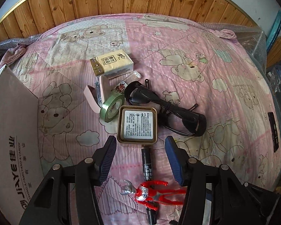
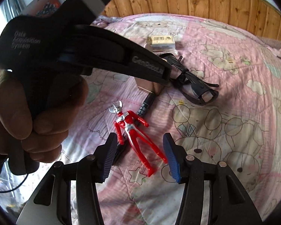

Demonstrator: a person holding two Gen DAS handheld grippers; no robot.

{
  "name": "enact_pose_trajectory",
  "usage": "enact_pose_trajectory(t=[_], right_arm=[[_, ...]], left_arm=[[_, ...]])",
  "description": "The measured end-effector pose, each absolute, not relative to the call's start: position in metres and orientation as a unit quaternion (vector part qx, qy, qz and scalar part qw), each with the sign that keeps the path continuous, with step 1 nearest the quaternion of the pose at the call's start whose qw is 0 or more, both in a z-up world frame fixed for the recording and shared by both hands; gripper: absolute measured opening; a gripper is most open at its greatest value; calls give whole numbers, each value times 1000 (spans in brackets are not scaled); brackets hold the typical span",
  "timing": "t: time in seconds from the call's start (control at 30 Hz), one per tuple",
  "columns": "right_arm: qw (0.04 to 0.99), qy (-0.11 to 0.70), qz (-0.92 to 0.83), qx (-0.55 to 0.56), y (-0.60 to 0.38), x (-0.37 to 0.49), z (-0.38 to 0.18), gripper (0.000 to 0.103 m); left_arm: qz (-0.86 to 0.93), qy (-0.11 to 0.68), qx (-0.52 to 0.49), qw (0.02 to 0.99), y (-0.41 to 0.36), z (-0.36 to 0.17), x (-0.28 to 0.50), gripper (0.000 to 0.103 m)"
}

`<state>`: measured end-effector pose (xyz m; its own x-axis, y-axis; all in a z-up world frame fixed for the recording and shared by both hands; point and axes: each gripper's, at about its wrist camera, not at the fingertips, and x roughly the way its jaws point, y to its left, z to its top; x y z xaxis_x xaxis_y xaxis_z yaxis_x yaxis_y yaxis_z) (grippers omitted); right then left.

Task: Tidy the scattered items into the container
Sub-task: 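Grasp the gold square tin with left tool while right tool grasps the red toy figure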

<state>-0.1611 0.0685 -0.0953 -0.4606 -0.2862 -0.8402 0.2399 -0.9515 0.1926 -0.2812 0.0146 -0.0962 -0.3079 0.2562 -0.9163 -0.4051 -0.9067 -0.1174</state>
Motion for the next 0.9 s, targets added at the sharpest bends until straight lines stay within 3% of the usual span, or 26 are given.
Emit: enact_pose_trajectory(t=[0.27,0.33,0.37,0.47,0.5,0.57,0.9], right_arm=[[173,-54,-837,517,73,-185,-126,53],[183,-85,-829,521,79,-188,-131,44],[193,-99,-825,521,82,-188,-131,35],[198,-120,-821,523,87,-189,-132,34],[199,-132,-818,523,89,-189,-132,25],[207,-163,-811,523,95,-188,-133,17],[199,-217,-805,516,108,-177,-122,17]], left_arm=[[800,65,-561,201,19,-126,-301,52],[803,63,-557,204,19,-127,-302,51],[805,65,-554,203,19,-127,-302,51],[807,61,-551,203,17,-126,-304,50],[807,60,-551,203,16,-126,-305,50],[808,56,-551,202,13,-124,-306,50],[818,46,-538,198,-1,-105,-299,50]])
